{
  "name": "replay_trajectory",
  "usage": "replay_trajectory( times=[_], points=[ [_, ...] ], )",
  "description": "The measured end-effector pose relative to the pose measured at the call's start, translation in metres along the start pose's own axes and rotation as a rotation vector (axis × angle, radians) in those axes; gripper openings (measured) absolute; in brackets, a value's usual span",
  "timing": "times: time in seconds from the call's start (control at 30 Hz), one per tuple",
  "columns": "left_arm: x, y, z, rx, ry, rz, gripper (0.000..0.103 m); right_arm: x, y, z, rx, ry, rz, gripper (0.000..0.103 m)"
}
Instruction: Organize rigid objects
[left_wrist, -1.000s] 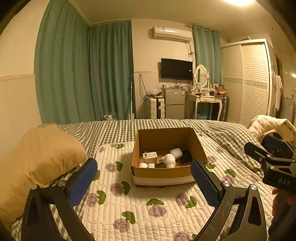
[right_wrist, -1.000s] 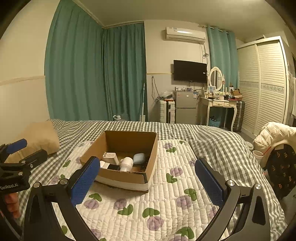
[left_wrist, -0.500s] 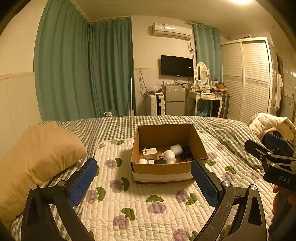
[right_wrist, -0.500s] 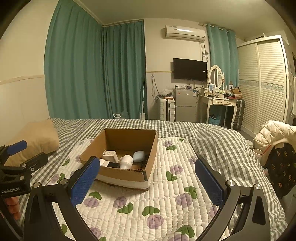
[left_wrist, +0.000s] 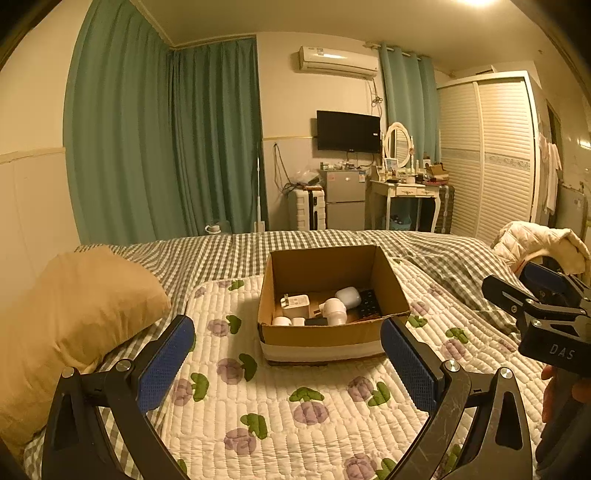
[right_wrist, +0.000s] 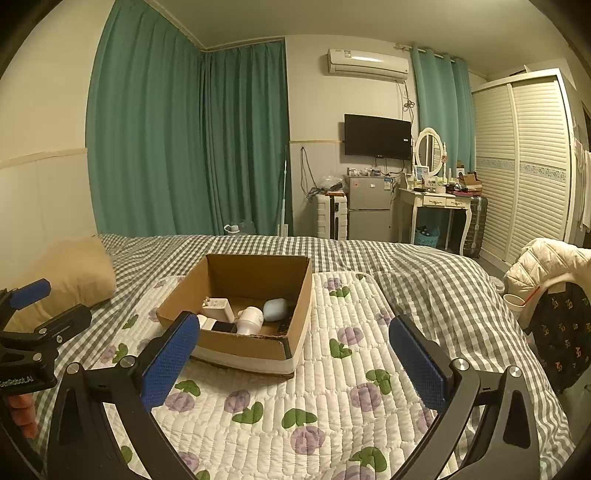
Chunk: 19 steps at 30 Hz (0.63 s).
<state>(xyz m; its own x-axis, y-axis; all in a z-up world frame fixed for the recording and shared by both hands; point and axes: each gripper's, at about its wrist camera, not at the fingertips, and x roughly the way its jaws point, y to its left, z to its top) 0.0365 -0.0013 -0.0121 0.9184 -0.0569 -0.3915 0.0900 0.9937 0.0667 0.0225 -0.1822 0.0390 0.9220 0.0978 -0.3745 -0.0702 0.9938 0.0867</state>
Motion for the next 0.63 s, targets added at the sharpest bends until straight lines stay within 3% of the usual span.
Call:
replay_trajectory(
  times=[0.63],
  points=[
    [-0.0038, -0.0043, 0.0001, 0.005, 0.005, 0.012, 0.103, -0.0005, -0.0004, 0.0002, -0.001, 0.003, 0.002, 0.103]
  ],
)
